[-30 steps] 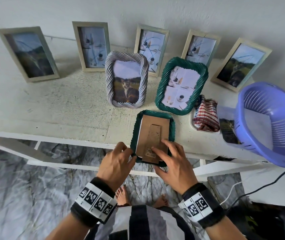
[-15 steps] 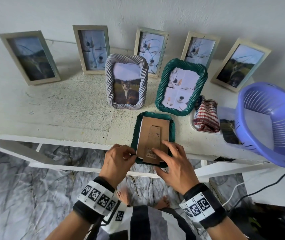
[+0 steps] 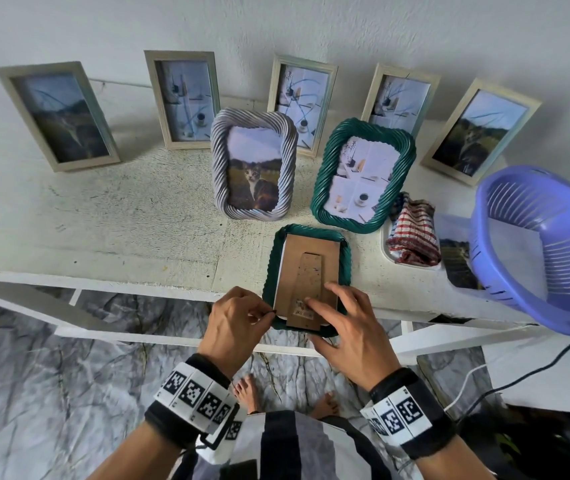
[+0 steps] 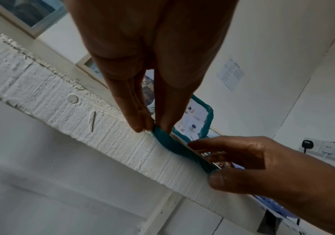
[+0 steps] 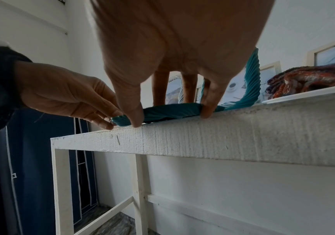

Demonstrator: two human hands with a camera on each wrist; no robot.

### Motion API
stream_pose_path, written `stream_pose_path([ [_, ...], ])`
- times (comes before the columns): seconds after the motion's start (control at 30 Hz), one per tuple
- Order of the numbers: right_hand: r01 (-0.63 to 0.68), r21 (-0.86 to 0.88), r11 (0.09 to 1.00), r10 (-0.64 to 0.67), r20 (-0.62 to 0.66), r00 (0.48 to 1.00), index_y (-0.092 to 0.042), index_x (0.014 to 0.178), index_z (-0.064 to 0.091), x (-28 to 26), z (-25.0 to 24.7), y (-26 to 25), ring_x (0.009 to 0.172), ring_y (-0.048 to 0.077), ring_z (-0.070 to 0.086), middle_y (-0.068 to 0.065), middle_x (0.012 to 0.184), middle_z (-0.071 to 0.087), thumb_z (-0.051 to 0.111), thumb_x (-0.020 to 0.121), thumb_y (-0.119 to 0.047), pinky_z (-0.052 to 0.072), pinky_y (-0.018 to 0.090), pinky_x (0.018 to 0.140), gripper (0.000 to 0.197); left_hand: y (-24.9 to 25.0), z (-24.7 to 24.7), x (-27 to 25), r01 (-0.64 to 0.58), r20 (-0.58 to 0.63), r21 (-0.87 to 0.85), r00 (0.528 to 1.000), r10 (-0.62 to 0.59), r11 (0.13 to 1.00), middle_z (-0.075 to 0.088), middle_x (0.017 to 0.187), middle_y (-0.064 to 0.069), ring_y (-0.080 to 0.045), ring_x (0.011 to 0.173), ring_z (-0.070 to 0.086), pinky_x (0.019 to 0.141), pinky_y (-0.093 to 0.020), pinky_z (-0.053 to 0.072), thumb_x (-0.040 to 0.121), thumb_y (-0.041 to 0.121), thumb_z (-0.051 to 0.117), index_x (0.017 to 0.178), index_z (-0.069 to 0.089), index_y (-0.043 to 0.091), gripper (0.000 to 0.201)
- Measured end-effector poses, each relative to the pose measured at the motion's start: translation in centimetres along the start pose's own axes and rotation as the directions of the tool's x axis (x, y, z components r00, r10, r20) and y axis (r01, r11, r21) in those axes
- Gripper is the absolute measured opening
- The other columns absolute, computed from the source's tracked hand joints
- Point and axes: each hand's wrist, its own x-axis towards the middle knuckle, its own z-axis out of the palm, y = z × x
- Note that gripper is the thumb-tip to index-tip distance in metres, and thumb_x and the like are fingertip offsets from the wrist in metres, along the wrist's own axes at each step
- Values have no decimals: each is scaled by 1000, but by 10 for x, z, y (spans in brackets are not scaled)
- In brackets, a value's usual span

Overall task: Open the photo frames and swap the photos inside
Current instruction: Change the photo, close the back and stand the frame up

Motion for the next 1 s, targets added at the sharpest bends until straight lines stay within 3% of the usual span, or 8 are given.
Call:
stream_pose_path([
  [0.17,-4,6,1000,4,14,1000,-31,133,55,0,-1,0,131,25,33,2,144,39,68,81,-41,49,38,97,54,-1,-3,2,7,36,-12,999,-6,1000,64,86,3,-6,71,64,70,-29,59,77,9,79,79,78,16,7],
  [0.27,-2,3,1000,2,26,1000,-33,134,53,0,-3,-1,131,25,33,2,145,38,69,81,-41,51,38,95,55,-2,-10,7,-39,93,69,995,33,997,61,90,8,-5,76,62,69,-32,56,80,25,76,83,76,23,3],
  [0.4,15,-6,1000,-14,74,997,-35,133,51,-3,-7,1,131,26,35,0,144,38,64,81,-45,51,41,97,54,2,-13,23,-210,92,194,976,195,958,58,105,5,-15,92,57,77,-30,50,85,46,59,104,71,24,32],
  [0.53,36,12,999,-37,63,997,-33,134,50,-2,-21,0,125,22,42,0,139,45,54,82,-58,45,39,99,57,20,-2,44,-330,197,269,939,283,905,56,128,-2,-23,108,54,88,-43,50,88,56,46,119,65,31,44],
  [0.67,-59,82,995,63,-50,997,-21,134,52,25,-37,8,113,18,49,1,127,53,44,91,-58,47,35,91,57,38,9,61,-313,341,453,926,162,835,32,155,1,-27,133,37,105,-46,36,80,76,26,132,49,45,65],
  [0.73,-123,54,991,128,-106,986,-13,131,54,43,-40,17,105,22,52,5,118,56,41,92,-55,48,37,88,58,39,15,67,-286,377,512,922,87,810,20,160,3,-26,140,26,110,-46,30,78,80,30,135,41,49,66],
  [0.87,-204,-34,978,203,-40,978,-7,130,56,70,-39,27,103,28,53,8,113,56,29,89,-58,47,40,88,70,38,18,71,-260,394,518,918,43,815,22,157,4,-25,138,26,105,-47,38,81,74,47,134,39,49,60],
  [1.0,-233,-37,972,231,-62,971,-3,115,65,77,-34,25,97,29,53,10,105,54,30,88,-55,49,41,83,68,41,17,71,-258,386,512,921,49,819,24,156,4,-25,137,27,103,-45,41,81,70,52,135,41,47,60],
])
